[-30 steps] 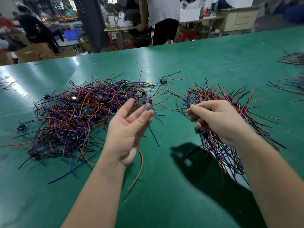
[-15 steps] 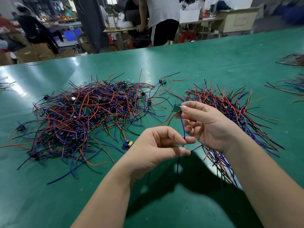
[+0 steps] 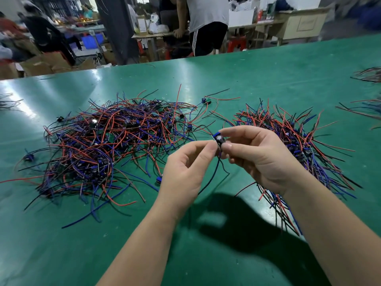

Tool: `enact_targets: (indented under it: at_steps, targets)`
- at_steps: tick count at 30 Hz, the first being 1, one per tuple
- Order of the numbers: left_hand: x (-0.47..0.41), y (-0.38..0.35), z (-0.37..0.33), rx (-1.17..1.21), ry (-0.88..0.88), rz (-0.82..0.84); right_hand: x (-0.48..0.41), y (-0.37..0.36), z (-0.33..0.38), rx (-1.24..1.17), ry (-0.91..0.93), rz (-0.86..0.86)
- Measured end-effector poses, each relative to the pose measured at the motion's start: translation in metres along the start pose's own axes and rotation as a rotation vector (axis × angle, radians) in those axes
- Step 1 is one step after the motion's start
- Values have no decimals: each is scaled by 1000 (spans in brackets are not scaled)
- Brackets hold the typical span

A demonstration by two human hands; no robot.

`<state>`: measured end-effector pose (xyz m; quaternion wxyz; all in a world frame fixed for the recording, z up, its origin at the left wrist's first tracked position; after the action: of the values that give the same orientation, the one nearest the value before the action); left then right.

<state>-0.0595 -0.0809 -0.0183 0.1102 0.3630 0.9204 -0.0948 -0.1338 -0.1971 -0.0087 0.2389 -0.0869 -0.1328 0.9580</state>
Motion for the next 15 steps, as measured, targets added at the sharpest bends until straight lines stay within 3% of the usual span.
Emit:
enact_targets:
  at_steps: [6,15]
  targets:
    - [1,-2,2,248,93,26,1,-3,2,52,41,14]
    - [4,-6,4,297,159,92,1,0,0,31,19,-32]
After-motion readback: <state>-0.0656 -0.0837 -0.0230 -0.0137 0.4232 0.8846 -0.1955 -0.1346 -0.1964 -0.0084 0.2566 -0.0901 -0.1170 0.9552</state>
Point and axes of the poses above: each hand's wrist, its own x-axis away from the middle knuckle, its own y-axis out of the back of the hand, z = x × y, the point moved 5 cm from there along -x, towards the middle knuckle, and after that the axes turned 2 degrees about -z, right-handed, at the moved point
